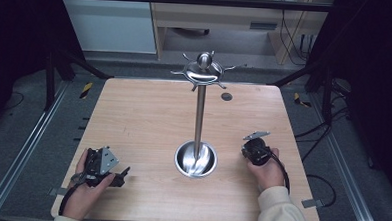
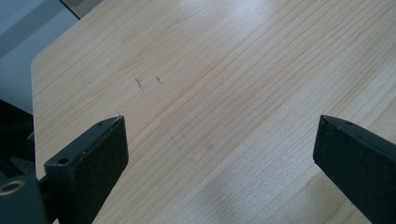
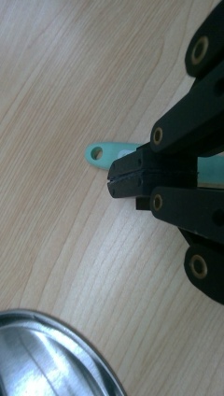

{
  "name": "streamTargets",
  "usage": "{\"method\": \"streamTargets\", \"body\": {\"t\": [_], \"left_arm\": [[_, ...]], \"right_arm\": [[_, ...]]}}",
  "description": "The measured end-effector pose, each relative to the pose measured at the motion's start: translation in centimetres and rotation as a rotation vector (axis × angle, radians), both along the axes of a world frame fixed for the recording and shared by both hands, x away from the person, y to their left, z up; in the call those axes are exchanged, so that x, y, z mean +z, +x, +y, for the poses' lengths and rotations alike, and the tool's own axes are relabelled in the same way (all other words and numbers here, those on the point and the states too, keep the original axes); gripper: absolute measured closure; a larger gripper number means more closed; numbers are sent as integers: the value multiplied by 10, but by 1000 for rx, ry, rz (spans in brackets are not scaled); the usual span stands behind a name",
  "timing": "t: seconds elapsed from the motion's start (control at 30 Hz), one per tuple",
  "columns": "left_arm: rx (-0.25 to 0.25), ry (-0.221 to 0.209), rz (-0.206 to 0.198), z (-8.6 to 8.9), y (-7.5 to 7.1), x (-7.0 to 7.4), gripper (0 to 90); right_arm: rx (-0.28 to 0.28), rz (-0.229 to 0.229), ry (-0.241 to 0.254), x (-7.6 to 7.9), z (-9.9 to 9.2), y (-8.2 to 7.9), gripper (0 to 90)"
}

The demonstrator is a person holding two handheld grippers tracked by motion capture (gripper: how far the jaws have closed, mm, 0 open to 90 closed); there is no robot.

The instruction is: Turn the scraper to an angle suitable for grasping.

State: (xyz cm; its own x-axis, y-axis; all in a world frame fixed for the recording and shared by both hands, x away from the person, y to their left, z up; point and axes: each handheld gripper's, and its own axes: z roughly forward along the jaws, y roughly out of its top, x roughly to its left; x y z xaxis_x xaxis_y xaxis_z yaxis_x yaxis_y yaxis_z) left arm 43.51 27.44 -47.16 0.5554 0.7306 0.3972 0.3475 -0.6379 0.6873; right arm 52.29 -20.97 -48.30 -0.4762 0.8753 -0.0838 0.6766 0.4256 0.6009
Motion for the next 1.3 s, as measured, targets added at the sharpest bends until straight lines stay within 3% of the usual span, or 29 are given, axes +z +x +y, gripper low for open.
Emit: {"method": "streamTargets", "body": {"t": [0.37, 0.67, 0.9, 1.1, 1.3], "left_arm": [[-2, -1, 1, -1, 0, 0, 31], [-8, 6, 7, -2, 0, -1, 31], [-6, 6, 8, -2, -1, -1, 31], [5, 7, 13, 0, -3, -3, 30], [5, 6, 13, 1, -3, -2, 31]], "right_arm": [[-76, 8, -13, 0, -10, 1, 900], [-87, 13, -10, 0, -13, 1, 900], [-82, -11, 15, 5, -12, -3, 900], [-106, -28, 36, 16, -14, -9, 900], [-129, -12, 47, 31, -16, -10, 900]]}}
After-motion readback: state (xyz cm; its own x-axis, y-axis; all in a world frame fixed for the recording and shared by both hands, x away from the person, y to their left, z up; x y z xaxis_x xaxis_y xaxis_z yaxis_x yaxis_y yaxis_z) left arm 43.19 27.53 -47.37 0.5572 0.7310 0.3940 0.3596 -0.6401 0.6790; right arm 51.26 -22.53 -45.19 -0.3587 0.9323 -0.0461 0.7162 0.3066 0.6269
